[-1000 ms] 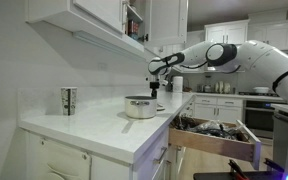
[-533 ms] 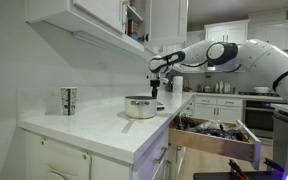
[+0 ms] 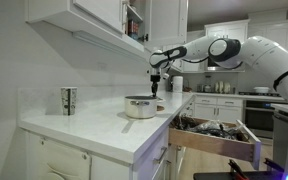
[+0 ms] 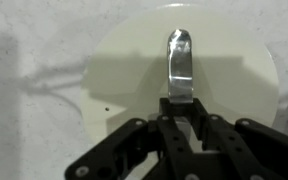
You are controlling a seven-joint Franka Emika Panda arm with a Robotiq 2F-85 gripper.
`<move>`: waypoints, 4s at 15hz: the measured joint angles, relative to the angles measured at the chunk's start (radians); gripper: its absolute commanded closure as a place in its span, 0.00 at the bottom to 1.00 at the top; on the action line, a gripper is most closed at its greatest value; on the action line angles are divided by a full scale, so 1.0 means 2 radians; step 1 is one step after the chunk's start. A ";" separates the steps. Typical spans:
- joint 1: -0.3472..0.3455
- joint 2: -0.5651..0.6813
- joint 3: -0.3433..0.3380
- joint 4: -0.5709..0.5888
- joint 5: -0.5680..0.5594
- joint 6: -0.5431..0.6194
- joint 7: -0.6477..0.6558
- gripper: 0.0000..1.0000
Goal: Put the lid on the pot
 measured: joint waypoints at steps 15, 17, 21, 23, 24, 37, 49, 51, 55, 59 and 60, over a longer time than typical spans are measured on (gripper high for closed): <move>0.007 -0.040 0.000 -0.005 -0.019 0.001 0.000 0.94; 0.009 -0.048 0.000 -0.012 -0.024 0.001 0.000 0.94; 0.018 -0.070 0.002 -0.042 -0.030 0.001 0.000 0.94; 0.023 -0.083 0.003 -0.063 -0.031 0.001 0.000 0.94; 0.025 -0.091 0.003 -0.075 -0.031 0.001 0.000 0.94; 0.035 -0.177 0.016 -0.190 -0.032 0.000 -0.008 0.94; 0.015 -0.219 0.055 -0.244 0.014 0.001 -0.077 0.94; 0.012 -0.222 0.061 -0.248 0.026 0.001 -0.090 0.94; 0.011 -0.226 0.071 -0.259 0.033 0.003 -0.092 0.94; 0.012 -0.226 0.083 -0.272 0.033 0.007 -0.092 0.94; 0.012 -0.226 0.086 -0.275 0.033 0.008 -0.092 0.94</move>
